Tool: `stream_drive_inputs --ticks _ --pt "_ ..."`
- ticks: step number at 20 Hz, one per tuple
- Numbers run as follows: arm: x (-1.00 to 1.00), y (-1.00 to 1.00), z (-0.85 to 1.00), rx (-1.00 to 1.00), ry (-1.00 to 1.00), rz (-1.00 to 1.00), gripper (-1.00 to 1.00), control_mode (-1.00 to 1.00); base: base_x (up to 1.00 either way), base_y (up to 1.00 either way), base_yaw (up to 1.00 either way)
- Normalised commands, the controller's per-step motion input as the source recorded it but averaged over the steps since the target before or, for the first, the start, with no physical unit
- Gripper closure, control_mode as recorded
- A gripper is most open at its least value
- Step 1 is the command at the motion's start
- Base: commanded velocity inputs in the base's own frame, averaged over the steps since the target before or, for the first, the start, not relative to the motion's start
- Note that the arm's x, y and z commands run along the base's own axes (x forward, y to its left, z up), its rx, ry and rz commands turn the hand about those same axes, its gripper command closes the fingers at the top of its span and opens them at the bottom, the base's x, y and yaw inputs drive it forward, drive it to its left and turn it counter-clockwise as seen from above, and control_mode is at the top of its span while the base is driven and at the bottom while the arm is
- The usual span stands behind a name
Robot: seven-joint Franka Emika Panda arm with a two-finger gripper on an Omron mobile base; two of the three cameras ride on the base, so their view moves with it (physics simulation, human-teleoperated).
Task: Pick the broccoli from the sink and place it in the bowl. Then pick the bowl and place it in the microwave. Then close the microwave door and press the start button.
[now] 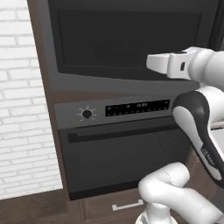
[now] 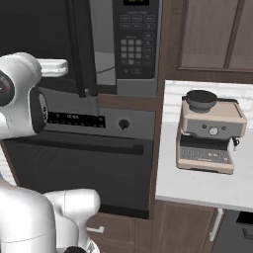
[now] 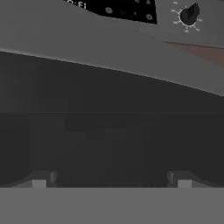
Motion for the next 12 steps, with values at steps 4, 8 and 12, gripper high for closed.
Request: stream_drive_inputs --ticks 4,8,12 --pt "0.79 0.1 -0.03 0.14 0.01 0.23 -1.0 -1.0 0.0 0.0 0.0" --pt "0.64 0.36 0.0 0.01 0.0 0.16 -1.0 -1.0 0.0 0.0 0.0" --pt "0.54 0.32 0.0 0.0 0.01 0.13 -1.0 -1.0 0.0 0.0 0.0"
